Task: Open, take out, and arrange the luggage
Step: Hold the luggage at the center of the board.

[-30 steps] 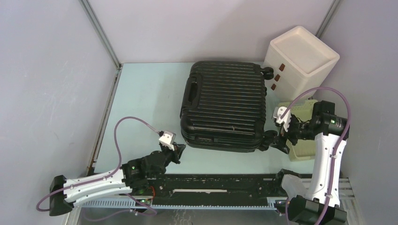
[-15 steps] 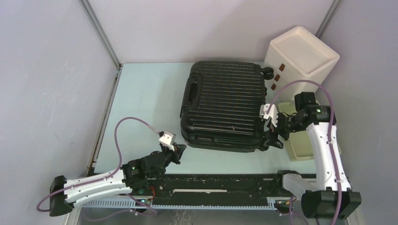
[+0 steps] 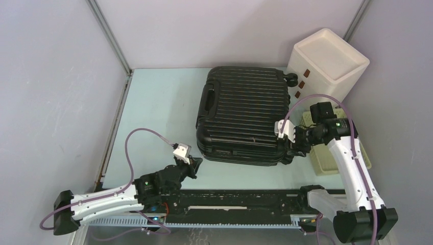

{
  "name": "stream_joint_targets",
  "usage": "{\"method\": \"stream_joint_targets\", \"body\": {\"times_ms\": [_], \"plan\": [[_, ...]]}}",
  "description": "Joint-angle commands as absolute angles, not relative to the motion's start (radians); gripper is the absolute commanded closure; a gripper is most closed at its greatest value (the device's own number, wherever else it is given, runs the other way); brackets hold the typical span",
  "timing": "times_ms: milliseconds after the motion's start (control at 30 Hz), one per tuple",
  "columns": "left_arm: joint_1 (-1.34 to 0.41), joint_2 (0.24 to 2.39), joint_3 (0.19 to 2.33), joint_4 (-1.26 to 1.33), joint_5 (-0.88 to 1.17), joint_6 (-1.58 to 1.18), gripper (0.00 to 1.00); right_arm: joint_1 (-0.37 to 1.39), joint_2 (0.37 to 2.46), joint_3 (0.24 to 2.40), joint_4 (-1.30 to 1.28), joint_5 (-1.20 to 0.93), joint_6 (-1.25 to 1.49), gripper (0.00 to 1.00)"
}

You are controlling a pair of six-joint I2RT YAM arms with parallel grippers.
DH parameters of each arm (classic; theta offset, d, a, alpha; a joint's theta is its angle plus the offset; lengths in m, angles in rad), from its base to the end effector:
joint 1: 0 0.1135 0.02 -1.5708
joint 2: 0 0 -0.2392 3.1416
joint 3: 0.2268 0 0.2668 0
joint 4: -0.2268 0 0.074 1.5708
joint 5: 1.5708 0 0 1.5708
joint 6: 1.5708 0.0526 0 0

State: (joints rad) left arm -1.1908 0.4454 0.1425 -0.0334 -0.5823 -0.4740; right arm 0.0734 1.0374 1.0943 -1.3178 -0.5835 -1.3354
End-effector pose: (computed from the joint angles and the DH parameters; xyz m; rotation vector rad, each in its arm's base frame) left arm 0.0942 -0.1578 0.1574 0.2808 1.8724 -0.5985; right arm 0.1878 0.0429 0.2819 -1.7276 1.8497 0.3801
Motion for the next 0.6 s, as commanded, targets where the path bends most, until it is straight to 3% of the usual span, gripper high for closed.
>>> {"method": "stream_joint_targets", "body": {"times_ms": [0,100,200,567], "plan": [[-1.185,0.476,0.124,-0.040,-0.640,-0.509,1.00,0.071,1.015,1.095,-1.356,-0.473,-1.364,0.63],[-1.184,0.483,0.135,-0.068,-0.660,-0.532,1.00,0.049,1.014,1.094,-1.361,-0.461,-1.376,0.78],[-1.182,0.486,0.143,-0.097,-0.684,-0.552,1.00,0.017,1.013,1.094,-1.367,-0.455,-1.395,0.83],[-1.160,0.539,0.245,-0.262,-0.738,-0.643,1.00,-0.029,1.021,1.095,-1.352,-0.423,-1.422,0.85]]}}
